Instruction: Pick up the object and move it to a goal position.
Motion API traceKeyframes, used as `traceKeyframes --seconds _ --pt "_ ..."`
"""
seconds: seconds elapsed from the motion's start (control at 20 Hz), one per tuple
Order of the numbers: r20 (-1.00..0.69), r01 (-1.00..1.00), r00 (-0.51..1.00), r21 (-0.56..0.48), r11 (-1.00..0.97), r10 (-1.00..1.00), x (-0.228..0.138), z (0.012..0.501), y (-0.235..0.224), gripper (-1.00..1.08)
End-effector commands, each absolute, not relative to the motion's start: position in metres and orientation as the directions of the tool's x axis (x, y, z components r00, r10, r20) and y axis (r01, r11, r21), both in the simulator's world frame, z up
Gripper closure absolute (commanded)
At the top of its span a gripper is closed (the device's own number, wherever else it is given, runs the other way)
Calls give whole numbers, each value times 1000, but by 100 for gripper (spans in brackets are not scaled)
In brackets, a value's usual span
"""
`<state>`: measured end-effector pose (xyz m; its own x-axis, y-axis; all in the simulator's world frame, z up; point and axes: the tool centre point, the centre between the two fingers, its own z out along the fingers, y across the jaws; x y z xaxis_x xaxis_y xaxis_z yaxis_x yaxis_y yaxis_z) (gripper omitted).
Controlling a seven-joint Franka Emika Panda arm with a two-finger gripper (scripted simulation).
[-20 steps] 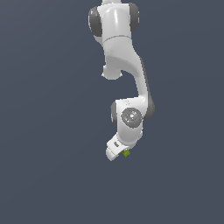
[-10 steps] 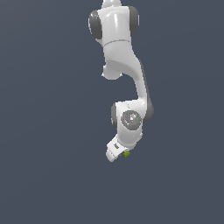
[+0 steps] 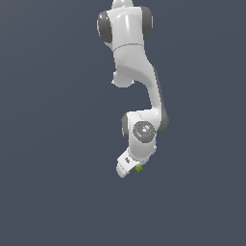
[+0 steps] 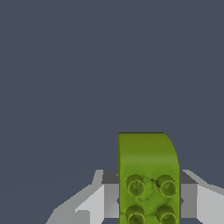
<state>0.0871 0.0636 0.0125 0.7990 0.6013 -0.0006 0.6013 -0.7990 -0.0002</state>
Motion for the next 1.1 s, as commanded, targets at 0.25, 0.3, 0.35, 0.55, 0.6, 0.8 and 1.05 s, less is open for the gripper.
traceKeyframes --seconds 0.25,0.3,0.35,0.55,0.6,0.8,1.05 --pt "0 601 799 0 -799 601 80 20 54 108" --pt "0 601 799 0 -799 601 78 22 52 108" --pt "0 601 799 0 -799 601 76 24 49 108" --pt "0 601 799 0 -799 601 65 35 36 108" --pt "0 601 799 0 -799 601 62 38 31 108" --pt "-1 601 799 0 -799 601 45 55 10 108" --pt "-1 601 799 0 -799 601 21 79 -20 108"
